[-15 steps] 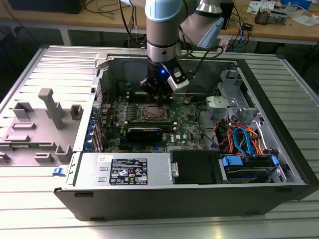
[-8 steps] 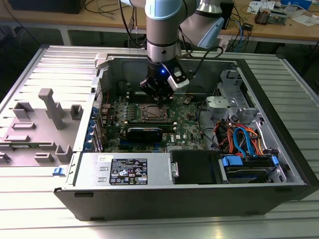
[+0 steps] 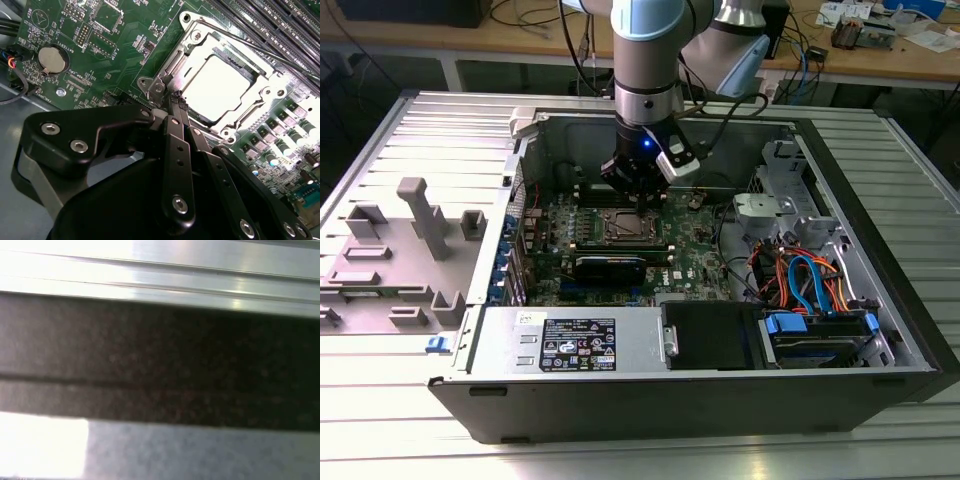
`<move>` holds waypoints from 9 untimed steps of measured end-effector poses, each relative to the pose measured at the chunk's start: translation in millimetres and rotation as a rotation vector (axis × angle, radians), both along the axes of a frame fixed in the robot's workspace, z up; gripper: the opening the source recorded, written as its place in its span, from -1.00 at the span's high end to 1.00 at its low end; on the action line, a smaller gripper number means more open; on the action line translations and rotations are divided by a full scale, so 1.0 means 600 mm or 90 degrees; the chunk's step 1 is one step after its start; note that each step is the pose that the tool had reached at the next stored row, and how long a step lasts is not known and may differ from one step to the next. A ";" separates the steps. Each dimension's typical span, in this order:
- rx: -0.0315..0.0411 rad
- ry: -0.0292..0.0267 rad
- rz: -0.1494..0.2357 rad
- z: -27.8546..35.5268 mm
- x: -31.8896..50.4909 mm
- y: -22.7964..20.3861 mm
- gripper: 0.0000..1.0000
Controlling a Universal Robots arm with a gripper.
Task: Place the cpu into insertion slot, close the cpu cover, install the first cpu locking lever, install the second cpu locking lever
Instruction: 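Install the second cpu locking lever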
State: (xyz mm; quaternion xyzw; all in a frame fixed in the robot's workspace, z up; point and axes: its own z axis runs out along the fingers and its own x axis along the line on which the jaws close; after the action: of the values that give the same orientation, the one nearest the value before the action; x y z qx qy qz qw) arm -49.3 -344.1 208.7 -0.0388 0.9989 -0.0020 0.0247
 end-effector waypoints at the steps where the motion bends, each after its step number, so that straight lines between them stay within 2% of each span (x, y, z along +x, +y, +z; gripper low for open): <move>1: 0.0000 0.0000 0.000 0.000 0.000 0.0000 0.79; 5: -0.0001 0.0000 0.000 0.002 -0.001 0.0001 0.79; 6: 0.0000 0.0000 0.000 0.007 -0.001 0.0000 0.79; 7: 0.0001 0.0000 0.000 0.017 -0.001 -0.0003 0.79; 9: 0.0000 0.0000 0.000 0.017 -0.001 -0.0201 0.79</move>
State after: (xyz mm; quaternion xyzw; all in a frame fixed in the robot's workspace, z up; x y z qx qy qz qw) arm -49.7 -356.2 218.8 -0.0387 0.9989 -0.0020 0.0247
